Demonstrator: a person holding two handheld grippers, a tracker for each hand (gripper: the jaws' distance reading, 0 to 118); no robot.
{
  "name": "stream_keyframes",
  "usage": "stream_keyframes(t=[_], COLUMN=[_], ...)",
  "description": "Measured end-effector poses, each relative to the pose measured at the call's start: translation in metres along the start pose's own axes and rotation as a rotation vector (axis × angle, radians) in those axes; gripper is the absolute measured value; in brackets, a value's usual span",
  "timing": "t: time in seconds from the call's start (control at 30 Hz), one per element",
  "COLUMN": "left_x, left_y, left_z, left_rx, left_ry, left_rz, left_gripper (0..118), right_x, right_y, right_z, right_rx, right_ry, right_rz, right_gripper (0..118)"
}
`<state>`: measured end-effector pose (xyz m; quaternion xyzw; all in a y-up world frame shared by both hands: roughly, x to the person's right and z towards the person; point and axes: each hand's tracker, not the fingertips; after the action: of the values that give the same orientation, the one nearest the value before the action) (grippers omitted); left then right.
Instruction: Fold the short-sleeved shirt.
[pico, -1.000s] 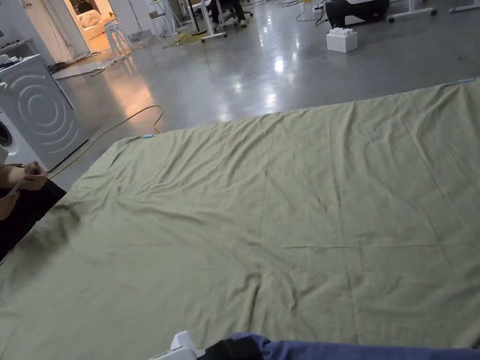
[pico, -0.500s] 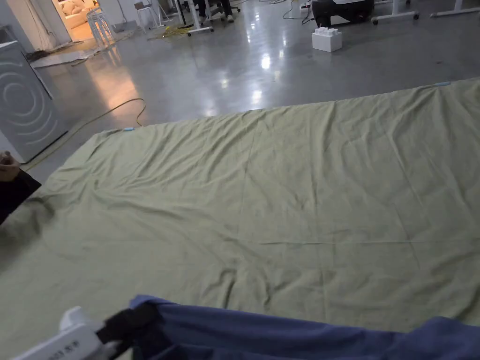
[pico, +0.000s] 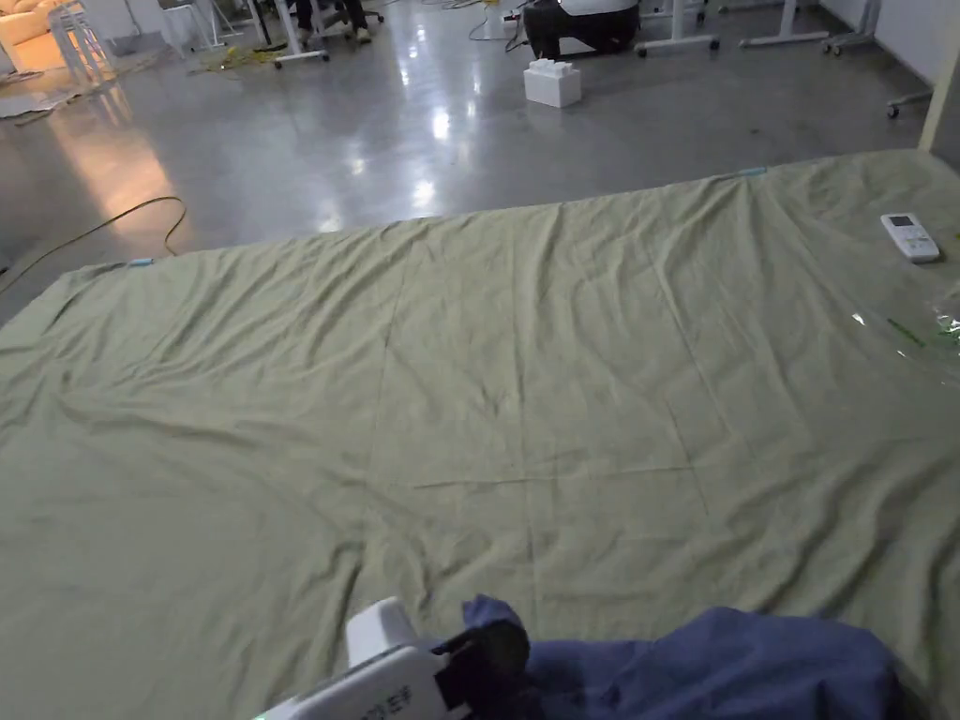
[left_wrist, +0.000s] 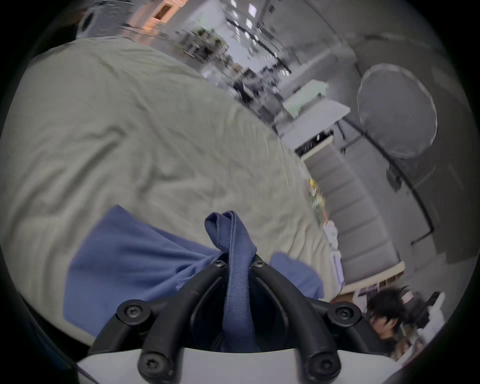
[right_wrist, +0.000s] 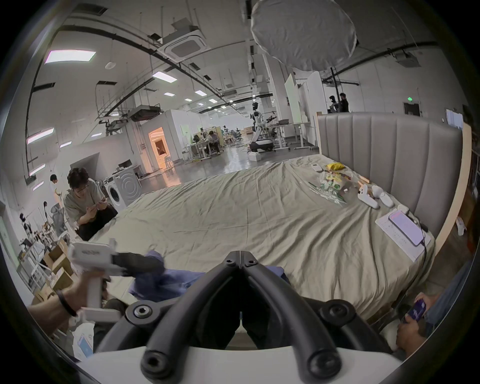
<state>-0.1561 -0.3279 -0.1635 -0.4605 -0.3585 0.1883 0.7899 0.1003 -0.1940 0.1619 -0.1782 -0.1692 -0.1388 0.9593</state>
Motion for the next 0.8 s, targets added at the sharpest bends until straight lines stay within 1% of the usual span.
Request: stream_keyframes(t=[0.03,0.13,0.17,0.2,0.23,0.27,0.33,0.37,0.4,0.43,0.47,0.5,0.53,0.57,0.63,0.67,0.7,0.73,0.8], left_x=[0.007,0.021,0.026,0.03,0.033,0.035,0.033,0.029,0.024,0.019,0.011,0.007,0.005,0.002,-0.002,-0.001,0.0,0.001,0.001], left_y=[-0.006,-0.011,-0.009,-0.005,0.0,0.006,0.017,0.02,0.02,0.018,0.012,0.003,-0.004,-0.012,-0.028,-0.034,-0.04,-0.046,-0.047], left_z=[-0.017,-0.037,-0.035,-0.028,-0.016,-0.005,0.017,0.025,0.027,0.028,0.019,0.008,0.0,-0.013,-0.043,-0.055,-0.066,-0.078,-0.077], left_rx=[-0.04,-0.073,-0.072,-0.063,-0.015,0.032,0.093,0.109,0.1,0.084,0.052,0.026,0.012,-0.021,-0.108,-0.138,-0.167,-0.172,-0.129], left_ry=[0.004,0.057,0.05,0.017,-0.034,-0.054,-0.054,-0.032,-0.02,-0.022,-0.055,-0.055,-0.05,0.0,-0.091,-0.092,-0.064,-0.017,-0.032], left_rz=[-0.01,-0.046,-0.05,-0.063,-0.083,-0.095,-0.09,-0.057,-0.008,0.025,0.039,0.05,0.062,0.082,0.133,0.146,0.136,0.097,0.085], left_gripper=[25,45,66,81,83,83,83,82,78,65,39,3,3,3,3,3,3,2,3], right_x=[0.004,0.009,0.012,0.014,0.015,0.016,0.022,0.022,0.021,0.021,0.02,0.019,0.019,0.017,0.014,0.013,0.015,0.016,0.015], right_y=[-0.004,-0.013,-0.017,-0.02,-0.022,-0.025,-0.031,-0.033,-0.033,-0.034,-0.035,-0.034,-0.034,-0.033,-0.032,-0.031,-0.033,-0.035,-0.034], right_z=[0.002,0.007,0.008,0.009,0.008,0.007,0.004,0.003,0.003,0.003,0.003,0.002,0.002,0.003,0.005,0.005,0.005,0.005,0.004], right_rx=[-0.005,-0.022,-0.031,-0.039,-0.047,-0.056,-0.074,-0.076,-0.078,-0.079,-0.078,-0.079,-0.081,-0.082,-0.088,-0.092,-0.096,-0.099,-0.104], right_ry=[0.001,-0.025,-0.029,-0.032,-0.036,-0.036,-0.023,-0.022,-0.021,-0.021,-0.021,-0.02,-0.017,-0.016,-0.019,-0.02,-0.018,-0.016,-0.023], right_rz=[-0.015,-0.025,-0.023,-0.021,-0.025,-0.036,-0.067,-0.072,-0.074,-0.074,-0.075,-0.078,-0.081,-0.08,-0.063,-0.058,-0.054,-0.047,-0.034], right_gripper=[0,0,0,0,0,0,0,0,0,0,0,0,0,0,0,0,0,0,0])
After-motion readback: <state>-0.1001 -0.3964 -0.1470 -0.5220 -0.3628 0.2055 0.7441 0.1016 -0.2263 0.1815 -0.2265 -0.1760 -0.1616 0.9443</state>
